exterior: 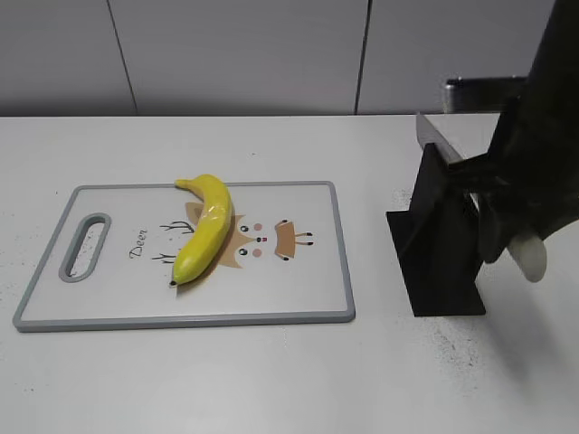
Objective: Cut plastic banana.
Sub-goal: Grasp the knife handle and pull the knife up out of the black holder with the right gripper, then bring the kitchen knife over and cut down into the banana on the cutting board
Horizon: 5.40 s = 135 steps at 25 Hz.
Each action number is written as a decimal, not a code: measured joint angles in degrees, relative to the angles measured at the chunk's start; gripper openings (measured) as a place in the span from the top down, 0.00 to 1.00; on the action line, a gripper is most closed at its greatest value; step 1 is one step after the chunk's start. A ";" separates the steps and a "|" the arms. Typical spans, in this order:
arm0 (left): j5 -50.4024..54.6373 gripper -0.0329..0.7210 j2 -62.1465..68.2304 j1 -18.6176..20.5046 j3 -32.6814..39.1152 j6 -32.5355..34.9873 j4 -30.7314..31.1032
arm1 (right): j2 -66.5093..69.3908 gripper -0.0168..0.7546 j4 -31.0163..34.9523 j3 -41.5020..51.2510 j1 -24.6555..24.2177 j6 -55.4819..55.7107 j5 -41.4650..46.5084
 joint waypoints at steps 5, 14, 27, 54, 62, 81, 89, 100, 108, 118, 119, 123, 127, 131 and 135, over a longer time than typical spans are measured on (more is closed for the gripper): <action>0.00 0.19 0.00 0.00 0.00 0.00 -0.02 | -4.75 0.76 -1.64 -2.42 0.00 0.27 0.21; 0.00 0.20 0.00 0.00 0.00 0.00 -0.03 | -8.48 0.77 -3.15 -10.56 0.19 -0.65 0.30; -2.93 0.20 13.33 0.00 -5.32 8.79 -0.07 | -6.34 0.77 -3.31 -19.12 0.19 -42.54 0.36; 2.61 0.20 86.18 -5.01 -51.93 70.49 -20.39 | 16.80 0.77 8.52 -32.09 0.19 -86.45 0.14; -2.20 0.22 96.04 -10.08 -53.78 72.10 -14.11 | 20.00 0.77 13.20 -35.05 0.19 -88.39 -0.11; -7.07 0.97 101.81 -10.08 -53.78 72.67 -13.00 | 23.81 0.77 18.31 -35.49 0.08 -91.45 -6.11; -7.81 0.97 104.54 -10.08 -53.78 72.67 -12.88 | 24.86 0.77 18.53 -35.59 0.02 -92.19 -7.06; -14.14 0.97 116.13 -10.00 -54.41 72.93 -13.72 | 38.24 0.77 16.41 -36.42 -0.25 -91.10 -9.52; -15.27 0.95 116.05 -10.26 -55.19 72.70 -14.76 | 39.72 0.77 14.79 -38.69 -0.45 -89.04 -7.33; -12.57 0.96 110.31 -10.63 -54.28 71.71 -14.53 | 32.54 0.77 13.17 -41.62 -0.02 -86.71 -1.72; -12.10 0.96 109.10 -10.63 -54.28 71.60 -14.53 | 31.72 0.77 13.17 -41.62 0.02 -86.71 -1.44; -9.86 0.96 105.06 -10.63 -54.28 71.38 -14.43 | 29.07 0.77 13.25 -41.83 0.16 -86.71 -0.65; -8.72 0.97 102.41 -10.63 -54.28 71.14 -14.28 | 27.61 0.77 13.46 -42.09 0.20 -86.71 -0.23; -6.84 0.86 101.80 -10.53 -54.28 70.79 -14.79 | 27.41 0.77 13.65 -42.09 0.27 -86.82 0.33; -4.49 0.36 101.73 -10.19 -54.28 69.60 -16.49 | 27.41 0.77 13.61 -42.09 0.38 -86.59 0.33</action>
